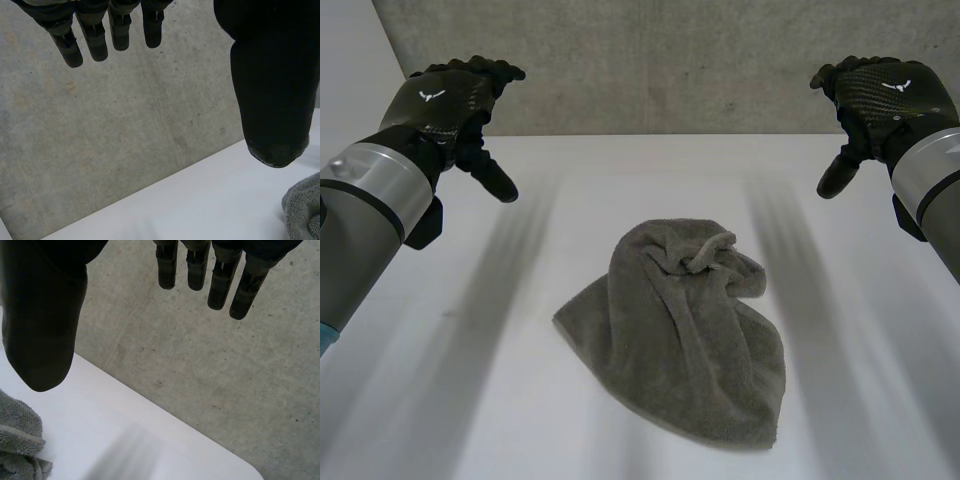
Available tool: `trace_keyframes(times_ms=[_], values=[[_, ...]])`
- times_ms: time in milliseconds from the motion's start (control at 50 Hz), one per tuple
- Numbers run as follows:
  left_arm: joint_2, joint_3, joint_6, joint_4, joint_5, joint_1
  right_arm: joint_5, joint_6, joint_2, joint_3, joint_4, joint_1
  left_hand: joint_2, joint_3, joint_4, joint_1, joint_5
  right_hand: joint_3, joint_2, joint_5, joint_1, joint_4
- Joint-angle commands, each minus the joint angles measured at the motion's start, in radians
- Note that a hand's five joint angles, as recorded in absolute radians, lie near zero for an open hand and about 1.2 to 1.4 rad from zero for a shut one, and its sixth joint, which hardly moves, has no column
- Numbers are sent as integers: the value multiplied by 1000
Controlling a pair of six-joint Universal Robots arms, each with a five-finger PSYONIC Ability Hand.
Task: Fold the towel.
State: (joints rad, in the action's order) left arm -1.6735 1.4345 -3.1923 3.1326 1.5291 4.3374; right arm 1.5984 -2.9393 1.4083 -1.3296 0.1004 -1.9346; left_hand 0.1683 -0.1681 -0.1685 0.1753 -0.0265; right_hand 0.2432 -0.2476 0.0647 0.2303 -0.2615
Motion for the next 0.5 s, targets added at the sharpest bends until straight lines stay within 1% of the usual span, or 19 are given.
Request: trace_keyframes(times_ms=[20,60,100,140,180,200,220,240,280,300,320,340,360,380,400,420,440,480,500], values=[[-8,-2,-3,1,-1,1,3,5,-2,15,33,-1,22,-22,-22,15,11,-69,73,-65,-56,87],[-32,-3,-5,13,-1,1,-3,6,-3,17,59,-3,45,-45,-45,38,-12,-69,73,-65,-56,87],[-50,-5,-6,24,-4,2,-26,9,-8,21,129,-17,57,-57,-57,50,-24,-69,73,-65,-56,87],[-71,-5,-9,27,-12,2,-41,14,-11,21,163,-32,57,-57,-57,50,-24,-69,73,-65,-56,87],[-110,0,-46,29,-43,5,-55,16,-15,17,193,-44,63,-63,-63,56,-30,-69,73,-65,-56,87],[-110,0,-46,29,-43,5,-70,19,-18,1,215,-55,63,-63,-63,56,-30,-67,72,-63,-54,86],[-133,0,-81,27,-62,5,-71,19,-18,1,216,-55,66,-66,-66,59,-33,-67,72,-63,-54,86],[-134,0,-81,27,-63,5,-86,19,-23,-15,229,-63,66,-66,-66,59,-33,-58,63,-55,-46,77],[-179,4,-182,21,-83,7,-98,20,-26,-46,237,-69,69,-69,-68,62,-36,-58,63,-54,-45,77],[-180,4,-182,21,-83,7,-113,25,-26,-84,236,-75,69,-69,-68,62,-36,-55,60,-52,-43,74],[-201,17,-234,18,-84,11,-127,35,-26,-127,231,-79,69,-69,-68,62,-36,-55,60,-52,-43,74],[-219,36,-283,20,-86,16,-127,35,-26,-128,231,-80,72,-72,-71,65,-39,-55,60,-52,-43,74],[-219,37,-284,20,-86,16,-143,54,-25,-170,229,-90,72,-72,-71,65,-39,-55,60,-52,-43,74],[-238,59,-328,24,-87,18,-156,72,-26,-218,228,-104,80,-81,-80,73,-48,-53,57,-49,-40,71],[-238,60,-328,24,-87,18,-157,72,-26,-218,228,-104,80,-81,-80,73,-48,-53,57,-49,-40,71],[-253,84,-362,32,-90,25,-170,91,-26,-265,222,-119,112,-113,-112,105,-80,-35,39,-31,-22,53],[-267,107,-386,37,-92,42,-170,91,-26,-266,222,-119,116,-116,-115,109,-83,-35,39,-31,-22,53],[-279,130,-397,44,-104,57,-192,107,-25,-369,175,-136,116,-116,-115,109,-83,-3,7,1,10,21],[-291,150,-397,56,-121,64,-192,108,-25,-370,174,-136,116,-116,-115,109,-83,-3,7,1,10,21]])
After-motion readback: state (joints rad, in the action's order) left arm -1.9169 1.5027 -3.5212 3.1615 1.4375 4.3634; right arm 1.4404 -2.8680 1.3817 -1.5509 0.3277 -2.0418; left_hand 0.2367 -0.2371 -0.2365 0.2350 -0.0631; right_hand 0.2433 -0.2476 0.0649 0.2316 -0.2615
